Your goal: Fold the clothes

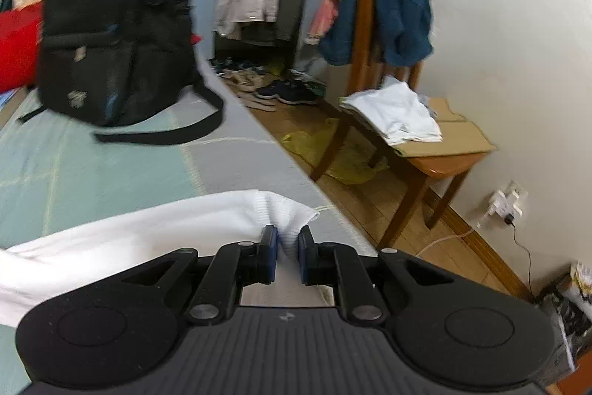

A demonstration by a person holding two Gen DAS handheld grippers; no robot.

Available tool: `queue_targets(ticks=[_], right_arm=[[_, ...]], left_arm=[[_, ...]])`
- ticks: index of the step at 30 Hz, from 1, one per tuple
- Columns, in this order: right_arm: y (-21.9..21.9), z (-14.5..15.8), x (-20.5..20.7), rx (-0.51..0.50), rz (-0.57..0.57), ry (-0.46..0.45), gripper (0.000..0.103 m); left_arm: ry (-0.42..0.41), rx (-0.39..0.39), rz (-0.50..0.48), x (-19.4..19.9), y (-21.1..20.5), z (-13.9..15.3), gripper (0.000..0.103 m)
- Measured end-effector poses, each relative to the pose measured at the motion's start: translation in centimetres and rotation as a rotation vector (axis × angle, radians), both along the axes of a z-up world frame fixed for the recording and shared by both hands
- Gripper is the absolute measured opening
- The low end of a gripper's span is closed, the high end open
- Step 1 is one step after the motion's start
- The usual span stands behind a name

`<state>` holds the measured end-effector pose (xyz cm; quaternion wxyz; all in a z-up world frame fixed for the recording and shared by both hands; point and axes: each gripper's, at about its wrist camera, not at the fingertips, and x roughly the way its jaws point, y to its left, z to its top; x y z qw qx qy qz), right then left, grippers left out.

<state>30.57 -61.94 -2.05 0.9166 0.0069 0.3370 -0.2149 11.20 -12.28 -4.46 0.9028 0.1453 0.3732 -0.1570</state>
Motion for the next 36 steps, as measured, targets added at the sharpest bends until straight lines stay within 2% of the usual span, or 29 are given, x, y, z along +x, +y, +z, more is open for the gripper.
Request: queue_targets(ticks=[4, 8, 10, 12, 17, 19, 23, 28, 31, 36], right_arm=[[-2.1, -1.6, 1.4, 0.104, -0.050, 0.056, 0.020], [-0.1, -2.3, 1.5, 0.075, -0.041, 0.066, 0.026], [2.0, -1.8, 1.5, 0.088, 0.022, 0.042, 0.026], [5.1, -1.1, 1.9, 0.118, 0.138, 0.019, 0.026], [13.9, -0.5, 4.7, 0.310, 0.467, 0.028, 0.027], [17.3, -1.0, 6.1, 0.351, 0.557, 0.045, 0.026], [23.2, -2.7, 9.1, 0.318, 0.637, 0.071, 0.025], [25.9, -4.9, 13.9, 0.363, 0.649, 0.146, 0.015], [27.3, -5.2, 12.9, 0.378, 0.717, 0.161, 0.015], [30.8, -5.4, 9.2, 0.266, 0.883, 0.197, 0.016]], left_arm=[[0.013, 0.007, -0.007, 0.1, 0.0, -0.5, 0.078], [0.013, 0.004, -0.005, 0.2, 0.4, -0.5, 0.078], [0.010, 0.003, -0.002, 0.3, 0.6, -0.5, 0.078], [0.008, 0.000, 0.000, 0.3, 0.9, -0.6, 0.078], [0.009, -0.014, 0.019, 0.7, 2.0, -0.7, 0.078], [0.010, -0.020, 0.028, 0.8, 2.5, -0.8, 0.078], [0.003, -0.033, 0.047, 1.3, 3.5, -1.0, 0.078], [-0.012, -0.051, 0.065, 1.6, 5.0, -1.2, 0.078], [-0.010, -0.066, 0.074, 2.0, 5.6, -1.4, 0.078], [0.009, -0.080, 0.061, 2.4, 5.6, -2.1, 0.078]])
